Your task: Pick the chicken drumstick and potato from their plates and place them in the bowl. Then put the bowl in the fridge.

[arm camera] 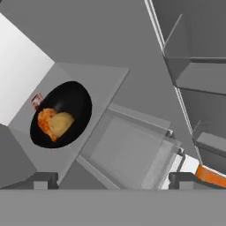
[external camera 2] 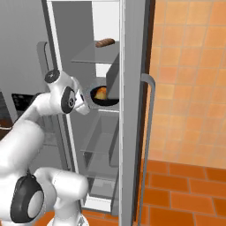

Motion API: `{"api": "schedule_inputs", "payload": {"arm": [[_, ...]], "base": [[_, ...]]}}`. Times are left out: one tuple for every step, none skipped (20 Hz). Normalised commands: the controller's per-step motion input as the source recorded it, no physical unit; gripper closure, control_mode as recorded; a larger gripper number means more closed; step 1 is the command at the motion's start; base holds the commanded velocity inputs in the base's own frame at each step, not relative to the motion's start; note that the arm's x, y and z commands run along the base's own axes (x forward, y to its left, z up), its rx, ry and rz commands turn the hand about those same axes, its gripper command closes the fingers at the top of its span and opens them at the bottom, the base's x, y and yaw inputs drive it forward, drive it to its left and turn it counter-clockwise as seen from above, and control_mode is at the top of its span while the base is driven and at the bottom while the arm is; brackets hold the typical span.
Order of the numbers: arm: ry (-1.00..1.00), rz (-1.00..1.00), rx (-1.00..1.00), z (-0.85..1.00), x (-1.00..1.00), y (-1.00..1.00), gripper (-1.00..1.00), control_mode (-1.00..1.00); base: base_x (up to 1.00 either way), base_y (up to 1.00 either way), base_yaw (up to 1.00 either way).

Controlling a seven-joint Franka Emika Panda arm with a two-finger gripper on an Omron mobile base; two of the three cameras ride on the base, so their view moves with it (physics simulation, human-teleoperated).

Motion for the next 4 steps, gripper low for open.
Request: {"api": "schedule_inputs", "payload": {"arm": [[0.01, 0.00, -0.06, 0.00, -1.00, 0.25, -1.00, -1.00], [0.04, 0.00, -0.05, 0.00, -1.00, 0.28, -1.00, -1.00], [0.01, 0.00, -0.03, -0.01, -1.00, 0.24, -1.00, -1.00], [0.00, 0.00, -0.03, -0.03, -1.00, 0.26, -1.00, -1.00]], "base": [[0.00, 0.00, 0.00], [0.00, 0.00, 0.00], [0.00, 0.00, 0.00], [0.00, 0.00, 0.00]]}}
